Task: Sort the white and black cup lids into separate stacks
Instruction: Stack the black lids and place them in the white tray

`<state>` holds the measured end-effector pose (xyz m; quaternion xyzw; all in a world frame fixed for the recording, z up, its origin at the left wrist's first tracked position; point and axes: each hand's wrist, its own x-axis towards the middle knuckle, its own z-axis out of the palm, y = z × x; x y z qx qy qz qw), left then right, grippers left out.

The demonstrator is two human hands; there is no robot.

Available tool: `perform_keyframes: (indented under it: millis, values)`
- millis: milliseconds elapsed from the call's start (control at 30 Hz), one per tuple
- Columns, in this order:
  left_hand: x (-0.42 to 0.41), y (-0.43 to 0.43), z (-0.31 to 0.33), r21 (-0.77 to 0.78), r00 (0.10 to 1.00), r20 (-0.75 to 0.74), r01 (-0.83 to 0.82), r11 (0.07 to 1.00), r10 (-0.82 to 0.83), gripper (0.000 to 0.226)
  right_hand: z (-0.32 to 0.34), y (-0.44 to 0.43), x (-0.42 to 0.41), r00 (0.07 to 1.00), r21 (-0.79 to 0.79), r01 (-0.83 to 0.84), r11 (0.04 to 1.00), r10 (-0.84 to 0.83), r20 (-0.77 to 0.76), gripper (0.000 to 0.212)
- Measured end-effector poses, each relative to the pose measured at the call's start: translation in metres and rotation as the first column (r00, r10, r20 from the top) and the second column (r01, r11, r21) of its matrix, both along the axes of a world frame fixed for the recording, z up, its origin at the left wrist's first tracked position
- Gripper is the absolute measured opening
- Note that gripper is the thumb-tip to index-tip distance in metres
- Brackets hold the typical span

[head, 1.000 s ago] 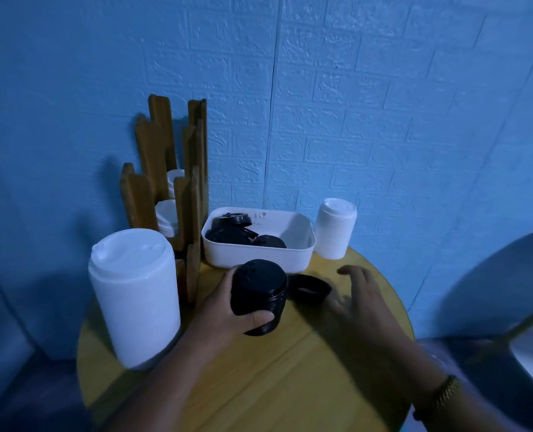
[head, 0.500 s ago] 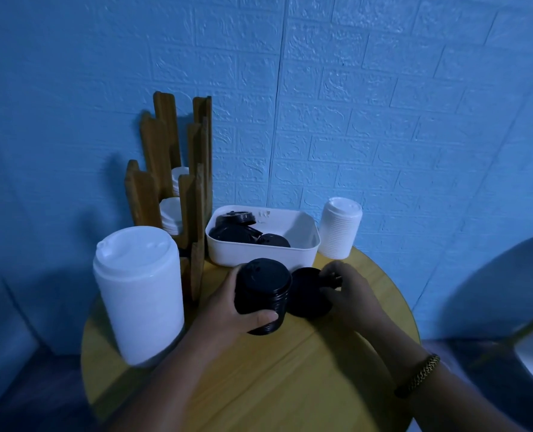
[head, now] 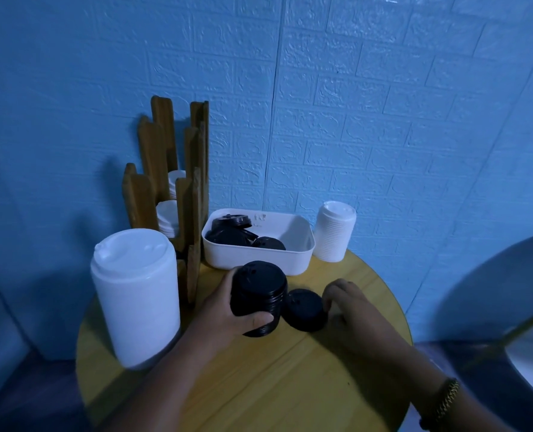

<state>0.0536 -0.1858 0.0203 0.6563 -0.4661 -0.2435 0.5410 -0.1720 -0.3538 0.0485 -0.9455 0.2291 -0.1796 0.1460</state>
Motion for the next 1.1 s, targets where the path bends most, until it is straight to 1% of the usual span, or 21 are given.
perform_keyframes:
  millis: [33,67,133,167,200,233,300,367,400,433,500,533,567,667,733,800,867,933,967,1067,1100]
  values:
    - [0.0,0.0,0.001,0.003,1.0,0.0,-0.001,1.0,0.001,0.096,0.001,-0.001,0.003,0.999,0.039,0.029,0.999,-0.03,0.019,0.027]
    - [-0.001,0.0,0.001,0.004,1.0,-0.003,-0.002,1.0,0.002,0.097,0.004,-0.001,0.009,0.999,0.083,0.048,0.995,-0.047,-0.02,0.036]
    - [-0.001,0.001,0.001,0.003,1.0,-0.007,-0.001,1.0,0.001,0.099,0.003,-0.003,0.021,0.979,0.154,0.06,0.986,-0.027,-0.204,0.076]
    - [0.0,0.001,0.0,0.006,1.0,-0.007,0.0,1.0,0.0,0.099,0.002,-0.003,0.028,0.961,0.165,0.063,0.984,-0.015,-0.278,0.087]
    - [-0.001,0.001,0.0,0.005,1.0,-0.005,0.002,1.0,-0.002,0.099,0.003,-0.003,0.031,0.956,0.178,0.073,0.981,-0.018,-0.293,0.09]
    - [-0.001,0.001,0.0,0.006,1.0,-0.002,0.003,1.0,-0.003,0.098,0.006,-0.004,0.031,0.967,0.194,0.091,0.977,-0.041,-0.25,0.088]
    - [-0.002,0.001,0.001,0.019,1.0,0.008,-0.002,1.0,0.002,0.095,0.02,-0.006,0.027,0.995,0.249,0.092,0.964,-0.079,-0.063,0.082]
    - [-0.003,-0.001,0.002,0.035,1.0,0.022,-0.008,0.999,0.007,0.096,0.036,0.0,0.026,0.988,0.344,0.009,0.939,-0.062,0.144,0.079]
    - [-0.003,-0.002,0.003,0.045,1.0,0.024,-0.008,0.999,0.007,0.099,0.044,0.008,0.03,0.983,0.37,-0.059,0.927,-0.011,0.183,0.079]
    - [-0.003,-0.002,0.003,0.051,1.0,0.023,-0.005,0.999,0.004,0.1,0.051,0.016,0.038,0.985,0.358,-0.119,0.926,0.065,0.16,0.079]
    - [-0.005,-0.003,0.004,0.042,0.999,0.035,0.002,0.999,-0.004,0.091,0.054,0.03,0.06,0.979,0.293,-0.197,0.936,0.202,0.014,0.081]
    - [-0.005,-0.003,0.005,0.043,0.999,0.045,0.003,0.999,-0.005,0.086,0.053,0.034,0.071,0.971,0.267,-0.217,0.939,0.236,-0.04,0.08]
    - [-0.006,-0.003,0.006,0.046,0.999,0.052,0.002,0.999,-0.005,0.084,0.052,0.038,0.08,0.967,0.252,-0.226,0.941,0.247,-0.055,0.078]
    - [-0.005,-0.002,0.007,0.055,0.998,0.061,-0.001,0.998,-0.002,0.081,0.055,0.039,0.095,0.968,0.241,-0.24,0.94,0.249,-0.009,0.063]
    - [-0.001,-0.002,0.005,0.062,0.999,0.052,0.0,0.998,-0.004,0.083,0.059,0.038,0.098,0.965,0.237,-0.248,0.939,0.261,-0.026,0.054]
    - [0.0,-0.003,0.005,0.076,0.999,0.048,0.001,0.997,-0.005,0.082,0.059,0.038,0.101,0.97,0.216,-0.22,0.951,0.236,-0.051,0.053]
    - [-0.001,-0.004,0.005,0.094,0.998,0.071,-0.008,0.996,0.001,0.083,0.053,0.045,0.103,0.99,0.161,-0.12,0.98,0.13,-0.049,0.052]
    - [-0.004,-0.005,0.009,0.096,0.996,0.081,-0.036,0.995,0.028,0.089,0.046,0.055,0.104,1.0,0.117,-0.007,0.993,0.009,-0.02,0.049]
    - [-0.005,-0.005,0.009,0.097,0.995,0.093,-0.049,0.994,0.04,0.092,0.044,0.061,0.104,1.0,0.095,0.022,0.995,-0.021,-0.008,0.049]
    - [-0.007,-0.005,0.01,0.103,0.994,0.104,-0.052,0.993,0.042,0.106,0.044,0.062,0.105,1.0,0.068,0.018,0.997,-0.016,-0.023,0.05]
    - [-0.007,-0.004,0.01,0.095,0.995,0.096,-0.042,0.995,0.033,0.104,0.045,0.058,0.105,0.999,0.092,-0.018,0.996,0.022,-0.042,0.05]
